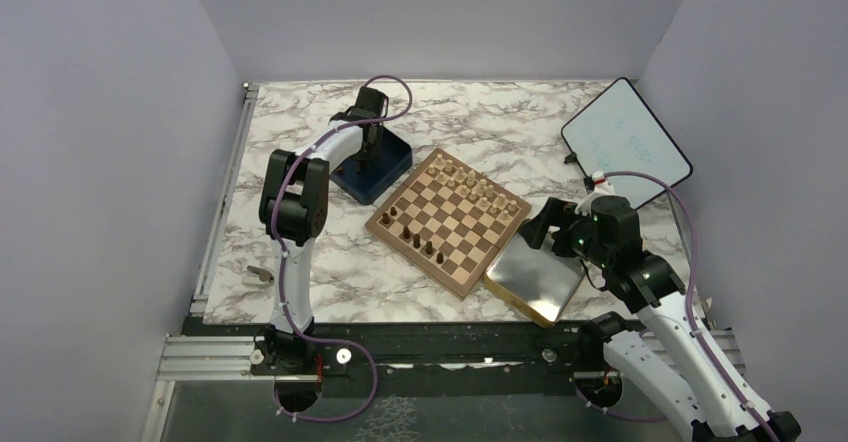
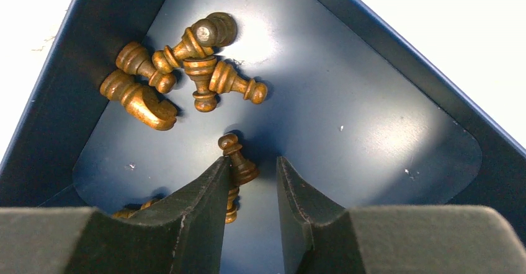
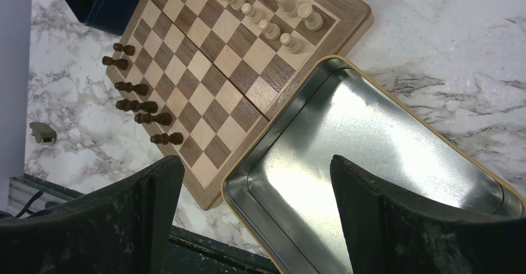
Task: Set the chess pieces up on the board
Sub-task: Pick up the chess piece from the storage box.
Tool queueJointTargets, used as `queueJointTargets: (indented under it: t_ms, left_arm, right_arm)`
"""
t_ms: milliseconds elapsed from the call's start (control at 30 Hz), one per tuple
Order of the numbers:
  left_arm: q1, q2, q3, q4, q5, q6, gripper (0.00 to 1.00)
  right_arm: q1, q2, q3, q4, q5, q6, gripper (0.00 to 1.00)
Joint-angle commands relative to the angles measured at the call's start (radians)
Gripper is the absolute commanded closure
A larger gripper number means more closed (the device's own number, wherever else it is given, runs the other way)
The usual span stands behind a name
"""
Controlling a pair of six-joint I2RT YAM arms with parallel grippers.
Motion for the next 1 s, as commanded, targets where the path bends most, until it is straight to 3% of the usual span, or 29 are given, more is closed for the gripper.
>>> queueJointTargets:
  t_ms: [0,300,733,967]
  left_arm:
    - [0.006,0.007,0.033,0.009,0.048,0.024,0.65]
    - [0.006,0.016,0.031,0.014,0.040,0.029,0.74]
    - [0.006,0.044,0.032,0.013,0.009,0.027,0.69]
    - [0.006,0.008,0.034,0.014,0.024,0.032,0.78]
  right_arm:
    - [0.005,-0.002,-0.001,0.024,0.024,-0.010,0.06]
    - [0.006,-0.003,-0.001,0.024,0.024,-0.010,0.06]
    - [0.005,-0.003,0.000,0.024,0.032,-0.004,0.06]
    - [0.005,0.001,0.000,0.025,0.034,-0.003,0.06]
